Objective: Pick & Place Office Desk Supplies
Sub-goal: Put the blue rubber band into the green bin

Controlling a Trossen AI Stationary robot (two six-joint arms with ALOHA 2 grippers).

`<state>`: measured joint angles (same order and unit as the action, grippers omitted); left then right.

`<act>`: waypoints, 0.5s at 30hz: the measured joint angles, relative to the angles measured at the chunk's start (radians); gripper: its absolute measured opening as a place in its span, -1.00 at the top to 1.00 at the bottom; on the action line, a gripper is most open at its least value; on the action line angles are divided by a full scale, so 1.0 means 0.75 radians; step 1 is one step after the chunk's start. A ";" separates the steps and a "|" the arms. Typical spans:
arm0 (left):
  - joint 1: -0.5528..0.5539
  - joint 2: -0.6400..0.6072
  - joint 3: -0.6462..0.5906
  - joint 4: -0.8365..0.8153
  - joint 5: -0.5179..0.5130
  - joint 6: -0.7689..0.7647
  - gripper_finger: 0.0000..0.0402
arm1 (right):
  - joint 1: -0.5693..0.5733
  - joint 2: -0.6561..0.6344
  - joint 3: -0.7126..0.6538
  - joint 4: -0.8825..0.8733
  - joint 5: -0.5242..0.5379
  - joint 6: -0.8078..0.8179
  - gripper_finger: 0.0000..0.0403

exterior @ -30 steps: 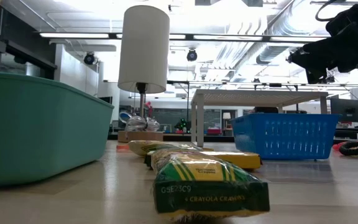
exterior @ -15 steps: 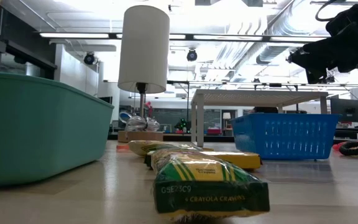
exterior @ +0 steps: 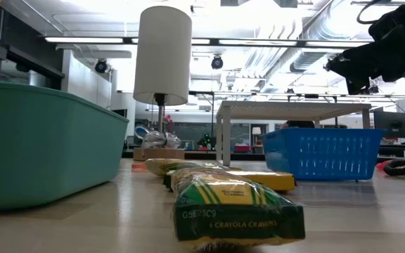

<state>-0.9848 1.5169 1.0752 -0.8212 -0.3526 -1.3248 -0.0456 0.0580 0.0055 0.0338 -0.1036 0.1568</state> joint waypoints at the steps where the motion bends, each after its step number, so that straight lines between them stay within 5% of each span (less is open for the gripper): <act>1: 0.000 -0.010 0.000 -0.005 -0.006 0.006 1.00 | -0.001 0.000 0.000 0.000 0.000 0.000 0.18; 15: 0.168 -0.037 0.001 0.028 -0.061 0.110 1.00 | -0.001 0.000 -0.001 0.000 0.000 0.000 0.18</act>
<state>-0.8584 1.4891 1.0756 -0.8003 -0.3985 -1.2422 -0.0460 0.0582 0.0051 0.0338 -0.1036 0.1569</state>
